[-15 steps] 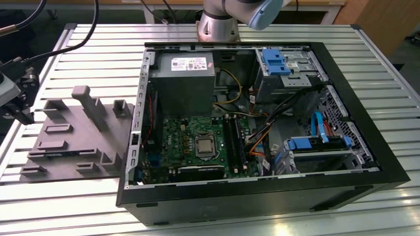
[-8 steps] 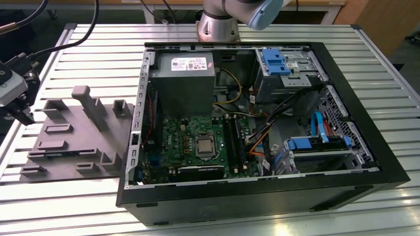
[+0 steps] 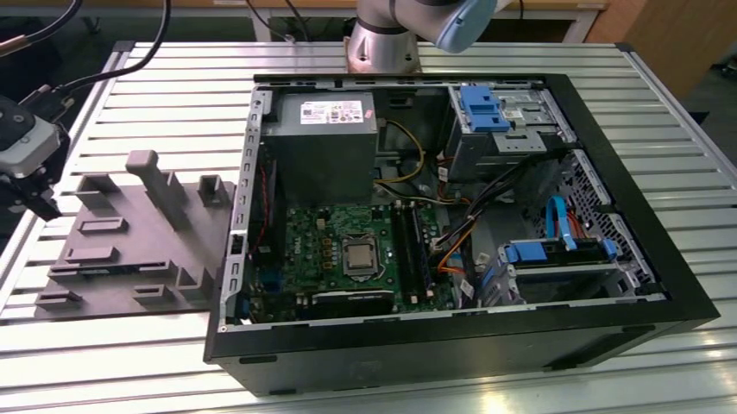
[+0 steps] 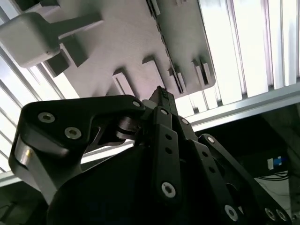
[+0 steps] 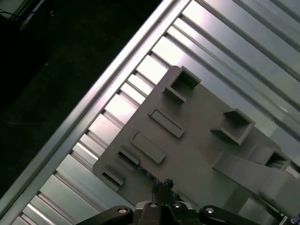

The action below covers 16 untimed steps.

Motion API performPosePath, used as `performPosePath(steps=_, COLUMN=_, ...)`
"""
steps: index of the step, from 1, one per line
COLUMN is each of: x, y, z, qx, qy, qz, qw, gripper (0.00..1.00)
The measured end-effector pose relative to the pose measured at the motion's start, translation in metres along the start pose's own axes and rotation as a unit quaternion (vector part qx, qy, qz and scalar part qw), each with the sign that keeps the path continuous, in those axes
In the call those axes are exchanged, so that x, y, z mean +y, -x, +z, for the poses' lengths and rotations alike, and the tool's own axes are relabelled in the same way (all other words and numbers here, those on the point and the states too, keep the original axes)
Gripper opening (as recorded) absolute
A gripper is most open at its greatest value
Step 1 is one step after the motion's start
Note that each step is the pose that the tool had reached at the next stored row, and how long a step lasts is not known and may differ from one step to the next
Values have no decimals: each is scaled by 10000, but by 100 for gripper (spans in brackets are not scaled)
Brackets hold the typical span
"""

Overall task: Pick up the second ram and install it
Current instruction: 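Pick up the second ram and move it above second insertion slot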

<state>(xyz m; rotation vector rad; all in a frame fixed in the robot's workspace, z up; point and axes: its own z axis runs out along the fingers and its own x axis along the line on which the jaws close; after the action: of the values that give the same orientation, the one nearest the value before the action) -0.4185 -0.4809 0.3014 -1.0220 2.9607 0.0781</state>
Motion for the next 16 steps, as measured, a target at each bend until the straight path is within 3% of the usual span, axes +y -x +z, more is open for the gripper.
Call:
performPosePath(steps=4, x=-1, y=0, z=9, qx=15, qy=8, qz=-348, qw=9994, gripper=11)
performPosePath(steps=8, x=-1, y=-1, z=19, qx=32, qy=17, qz=-714, qw=9974, gripper=11)
performPosePath(steps=11, x=-1, y=-1, z=25, qx=44, qy=24, qz=-982, qw=9952, gripper=11)
performPosePath(steps=16, x=-1, y=-1, z=34, qx=64, qy=35, qz=-1431, qw=9897, gripper=11)
